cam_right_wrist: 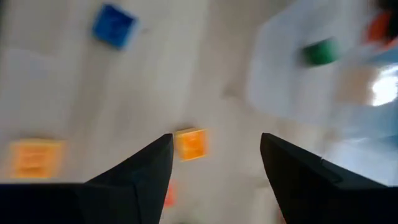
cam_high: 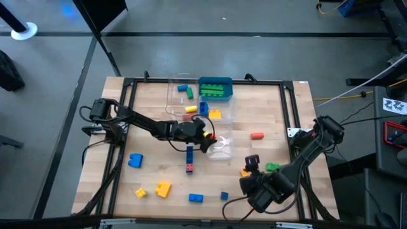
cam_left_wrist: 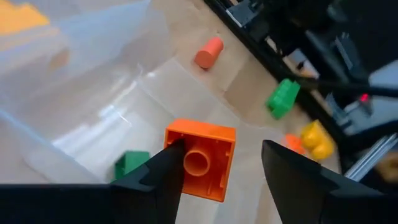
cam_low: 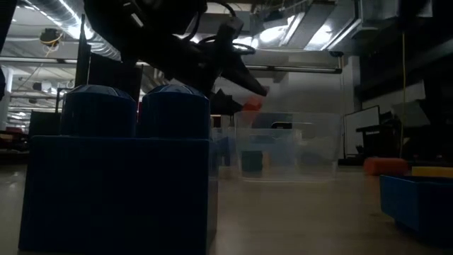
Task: Sort blocks by size
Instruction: Put the orange 4 stud small game piece into the bottom transparent bin
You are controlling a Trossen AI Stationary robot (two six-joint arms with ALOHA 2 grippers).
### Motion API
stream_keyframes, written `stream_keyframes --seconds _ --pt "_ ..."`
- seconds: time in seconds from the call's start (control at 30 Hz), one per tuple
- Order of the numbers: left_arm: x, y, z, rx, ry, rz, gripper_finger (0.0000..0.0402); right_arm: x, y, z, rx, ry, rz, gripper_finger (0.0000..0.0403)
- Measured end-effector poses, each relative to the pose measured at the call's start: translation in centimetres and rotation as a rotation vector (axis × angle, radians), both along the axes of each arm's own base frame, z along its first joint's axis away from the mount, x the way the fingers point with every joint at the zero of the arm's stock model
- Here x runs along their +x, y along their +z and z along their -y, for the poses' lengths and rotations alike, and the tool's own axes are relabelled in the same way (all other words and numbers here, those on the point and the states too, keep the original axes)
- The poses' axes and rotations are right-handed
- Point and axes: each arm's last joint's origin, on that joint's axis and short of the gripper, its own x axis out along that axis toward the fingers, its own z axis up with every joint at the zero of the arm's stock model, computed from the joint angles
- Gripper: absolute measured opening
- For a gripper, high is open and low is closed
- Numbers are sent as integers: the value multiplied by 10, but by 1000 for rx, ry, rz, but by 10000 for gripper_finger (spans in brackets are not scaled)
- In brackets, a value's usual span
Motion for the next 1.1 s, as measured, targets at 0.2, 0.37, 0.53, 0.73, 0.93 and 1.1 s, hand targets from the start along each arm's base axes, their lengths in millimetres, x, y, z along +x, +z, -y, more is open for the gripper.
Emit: stream_keyframes --seconds 0.2,0.37,0.53,0.73,0.93,1.1 --pt "0 0 -1 -87 28 13 196 17 4 21 -227 60 82 241" --pt "0 0 5 16 -87 -1 196 45 5 55 -268 33 70 241" --pt "-1 1 14 188 -198 -12 196 71 7 93 -241 -96 118 241" --pt "-1 1 22 347 -282 -20 196 96 11 124 -182 -223 244 241" --pt "-2 1 23 436 -263 -30 196 111 16 136 -89 -205 317 241" --pt "1 8 23 476 -248 37 196 115 14 138 -56 -182 306 241"
